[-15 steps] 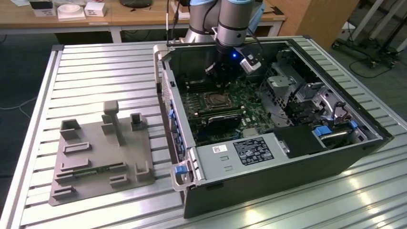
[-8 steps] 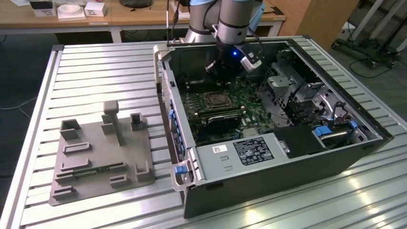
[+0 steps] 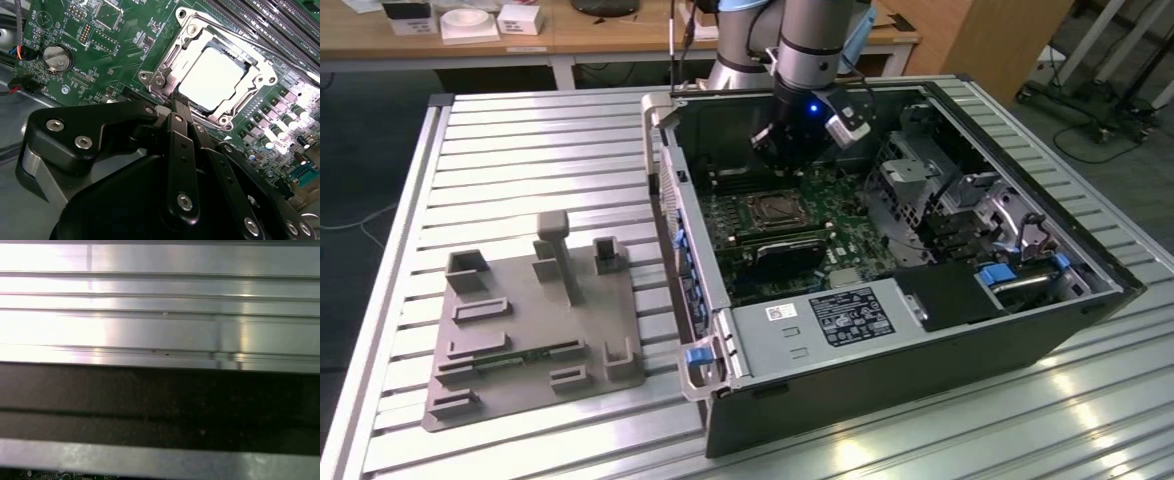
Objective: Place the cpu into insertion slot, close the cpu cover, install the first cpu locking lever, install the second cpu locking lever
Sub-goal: 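Install the first cpu locking lever, then install the second cpu locking lever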
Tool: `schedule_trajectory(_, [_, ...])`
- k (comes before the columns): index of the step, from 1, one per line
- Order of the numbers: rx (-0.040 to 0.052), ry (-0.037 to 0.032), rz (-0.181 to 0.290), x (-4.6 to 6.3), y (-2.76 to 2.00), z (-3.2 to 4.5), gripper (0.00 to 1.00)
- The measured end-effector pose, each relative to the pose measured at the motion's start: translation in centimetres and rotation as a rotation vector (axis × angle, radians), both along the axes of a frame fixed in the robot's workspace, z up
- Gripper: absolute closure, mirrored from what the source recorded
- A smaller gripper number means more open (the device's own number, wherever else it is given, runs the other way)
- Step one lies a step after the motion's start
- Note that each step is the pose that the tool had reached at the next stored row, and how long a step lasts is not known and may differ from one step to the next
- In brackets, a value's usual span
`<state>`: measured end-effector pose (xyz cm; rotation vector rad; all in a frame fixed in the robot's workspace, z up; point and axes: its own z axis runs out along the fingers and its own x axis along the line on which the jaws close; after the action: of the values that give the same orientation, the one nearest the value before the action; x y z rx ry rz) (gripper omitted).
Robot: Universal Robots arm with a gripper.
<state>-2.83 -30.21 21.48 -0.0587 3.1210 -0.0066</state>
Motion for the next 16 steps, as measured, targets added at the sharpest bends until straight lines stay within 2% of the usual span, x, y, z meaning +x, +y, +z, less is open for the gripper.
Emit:
schedule_trajectory(11, [0.0005, 0.0, 0.0, 0.0, -0.03, 0.01, 0.89])
schedule_trajectory(16, [0.0005, 0.0001, 0.0, -0.02, -0.47, 0.01, 0.89])
